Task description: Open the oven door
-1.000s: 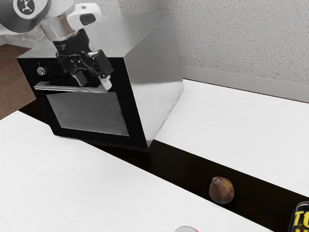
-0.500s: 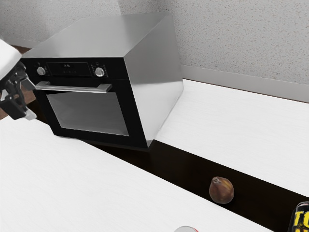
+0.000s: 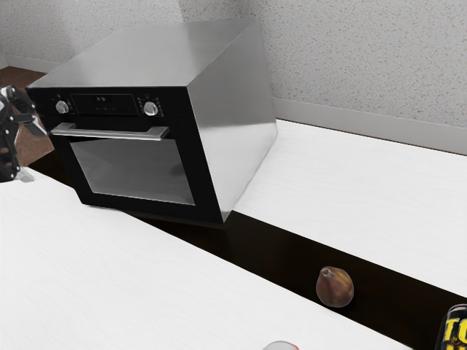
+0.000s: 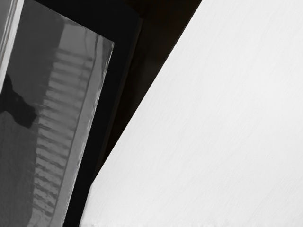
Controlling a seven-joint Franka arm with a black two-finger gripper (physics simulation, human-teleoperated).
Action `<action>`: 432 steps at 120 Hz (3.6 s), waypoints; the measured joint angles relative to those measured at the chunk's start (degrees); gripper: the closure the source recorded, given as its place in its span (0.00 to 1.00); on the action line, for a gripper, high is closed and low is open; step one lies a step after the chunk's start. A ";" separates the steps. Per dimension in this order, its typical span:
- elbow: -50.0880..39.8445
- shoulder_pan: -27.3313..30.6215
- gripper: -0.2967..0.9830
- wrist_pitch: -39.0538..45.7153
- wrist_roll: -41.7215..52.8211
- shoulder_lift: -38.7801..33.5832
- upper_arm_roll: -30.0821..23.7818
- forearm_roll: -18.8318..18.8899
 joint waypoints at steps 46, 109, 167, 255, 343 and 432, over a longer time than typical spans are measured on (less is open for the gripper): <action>-0.10 -0.64 0.23 5.60 12.15 0.52 6.42 0.04; 0.49 -2.47 0.23 8.73 22.78 0.99 7.58 -0.65; 12.24 -30.21 0.23 9.49 30.44 4.80 33.31 -0.62; 11.50 -39.74 0.23 6.55 22.04 4.78 38.08 12.52; 14.50 -58.53 0.23 6.83 7.25 4.67 53.23 16.38; 31.57 -6.52 0.24 -7.90 -17.88 29.60 -3.67 -8.41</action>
